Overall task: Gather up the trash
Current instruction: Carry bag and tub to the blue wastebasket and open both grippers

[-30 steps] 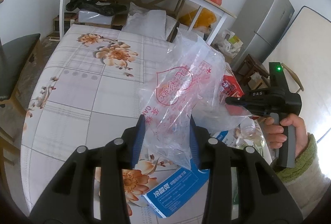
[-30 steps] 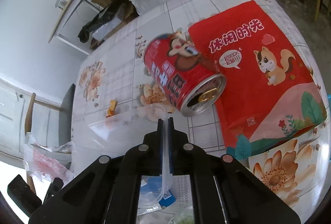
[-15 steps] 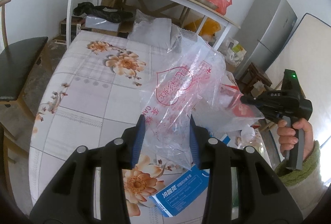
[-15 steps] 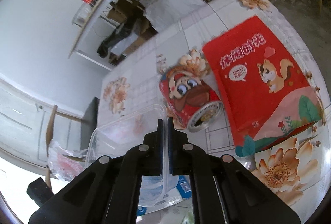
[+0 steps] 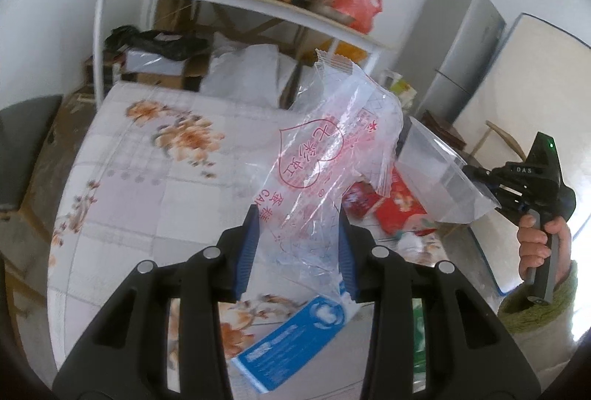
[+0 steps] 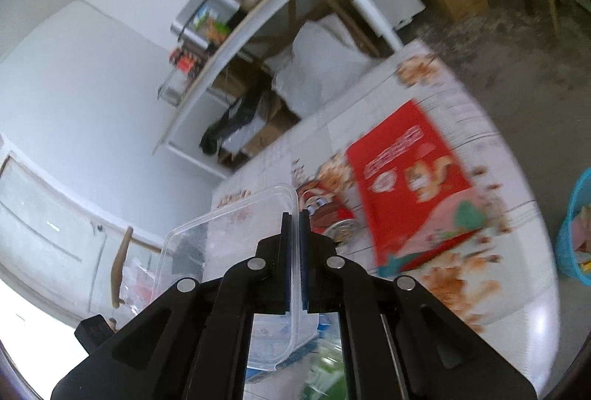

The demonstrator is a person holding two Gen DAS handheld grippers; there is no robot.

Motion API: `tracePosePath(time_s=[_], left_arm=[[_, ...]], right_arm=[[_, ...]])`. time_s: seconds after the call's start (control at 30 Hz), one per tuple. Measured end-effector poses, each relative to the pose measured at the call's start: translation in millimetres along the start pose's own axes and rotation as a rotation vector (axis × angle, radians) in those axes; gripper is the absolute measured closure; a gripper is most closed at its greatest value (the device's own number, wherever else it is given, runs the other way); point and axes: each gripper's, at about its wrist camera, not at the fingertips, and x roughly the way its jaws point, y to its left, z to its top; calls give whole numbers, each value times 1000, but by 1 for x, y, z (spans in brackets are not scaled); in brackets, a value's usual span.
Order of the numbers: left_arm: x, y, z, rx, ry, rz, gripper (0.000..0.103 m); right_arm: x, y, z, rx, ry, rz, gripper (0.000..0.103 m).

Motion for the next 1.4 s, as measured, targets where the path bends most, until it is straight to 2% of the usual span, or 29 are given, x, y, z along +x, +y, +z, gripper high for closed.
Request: tracePosePath(time_s=[0.1,0.27,0.4,0.47,0.6,0.73,0.87,1.0,1.1,1.2,1.27,1.3,1.33,1.37,1.4], left_arm=[[2,-21,9,40,-1,-49,66],[18,-75,26,132,33,-184,66],[43,-136,35,220,113,-327,66],[55,-165,36,269,146,-365,66],[87,-249,27,406,253,-477,66],[123,-322,6,532,349,-527,66],[174,-391,-29,624,480,-548,65],[232,-444,-76,701,601,-499,65],[276,-470,-105,734,670,-459,65],[314,-489,-125,745,696,-421,64],[336,-500,-133,730,700,-424,60],[349,-505,-138,712,700,-409,48],[357,-509,-139,698,700,-395,29],[367,-512,-144,680,706,-376,22],[369,-514,-149,674,712,-372,22]], right_arm=[[-36,-22,-1,35,-64,-17,99],[-111,-78,-13,144,-211,-70,99],[-172,-130,-31,255,-332,-124,99],[-205,-159,-44,319,-399,-161,99],[-255,-208,-70,426,-512,-246,99],[-285,-261,-102,548,-580,-352,99],[-289,-319,-128,686,-576,-431,99],[-267,-371,-140,798,-540,-504,99],[-243,-403,-139,842,-497,-561,99],[-222,-430,-127,851,-459,-605,99],[-204,-442,-114,837,-443,-638,98],[-199,-448,-112,830,-445,-643,96],[-188,-457,-103,819,-448,-639,95],[-181,-460,-99,814,-443,-642,89],[-172,-467,-94,814,-425,-654,74]])
